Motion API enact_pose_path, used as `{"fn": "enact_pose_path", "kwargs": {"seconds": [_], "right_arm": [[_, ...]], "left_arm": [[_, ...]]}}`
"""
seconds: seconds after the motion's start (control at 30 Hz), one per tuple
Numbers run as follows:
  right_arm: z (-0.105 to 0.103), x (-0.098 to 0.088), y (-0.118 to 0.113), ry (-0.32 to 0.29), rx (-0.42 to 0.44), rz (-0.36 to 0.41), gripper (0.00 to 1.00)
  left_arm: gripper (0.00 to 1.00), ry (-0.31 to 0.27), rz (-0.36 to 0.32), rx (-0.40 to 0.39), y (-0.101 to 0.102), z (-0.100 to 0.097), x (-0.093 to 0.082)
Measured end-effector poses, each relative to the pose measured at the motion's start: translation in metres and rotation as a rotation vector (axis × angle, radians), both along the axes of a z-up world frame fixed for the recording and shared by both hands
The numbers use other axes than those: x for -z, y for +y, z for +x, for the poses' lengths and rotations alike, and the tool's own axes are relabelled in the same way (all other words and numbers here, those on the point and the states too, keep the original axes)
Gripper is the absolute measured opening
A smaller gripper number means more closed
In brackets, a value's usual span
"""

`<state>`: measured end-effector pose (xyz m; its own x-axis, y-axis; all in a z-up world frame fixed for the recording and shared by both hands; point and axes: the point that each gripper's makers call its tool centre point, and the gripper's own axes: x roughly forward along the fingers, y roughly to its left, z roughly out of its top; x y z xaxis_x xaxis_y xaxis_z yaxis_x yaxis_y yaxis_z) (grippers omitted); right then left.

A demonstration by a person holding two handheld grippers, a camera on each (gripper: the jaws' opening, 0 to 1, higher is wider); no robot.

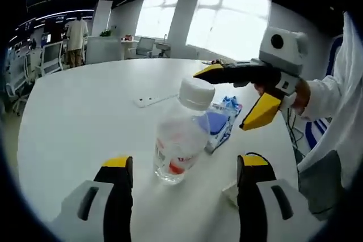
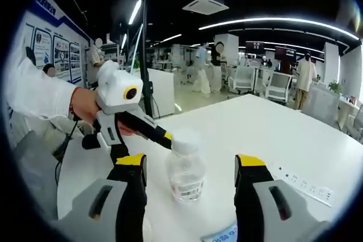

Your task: Arrange the tabletop items into an orderly group along one side of the table until the central work area is clear of visible clutter.

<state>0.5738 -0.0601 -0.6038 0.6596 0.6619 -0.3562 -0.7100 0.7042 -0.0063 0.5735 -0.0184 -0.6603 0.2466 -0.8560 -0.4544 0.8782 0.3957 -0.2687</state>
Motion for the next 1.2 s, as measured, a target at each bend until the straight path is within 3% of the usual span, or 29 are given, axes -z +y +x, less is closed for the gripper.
{"fn": "enact_pose_path", "kwargs": {"seconds": [0.5,1.2], "right_arm": [[-0.015,-0.004,-0.031,0.015,0.047,0.016,0.63],[-0.047,0.004,-0.067,0.094,0.076,0.058,0.64]], "left_arm": [[0.79,-0.010,0.016,-0.030,0.014,-0.015,-0.012],[0.80,0.040,0.006,-0.108,0.034,-0.066,-0.018]]}}
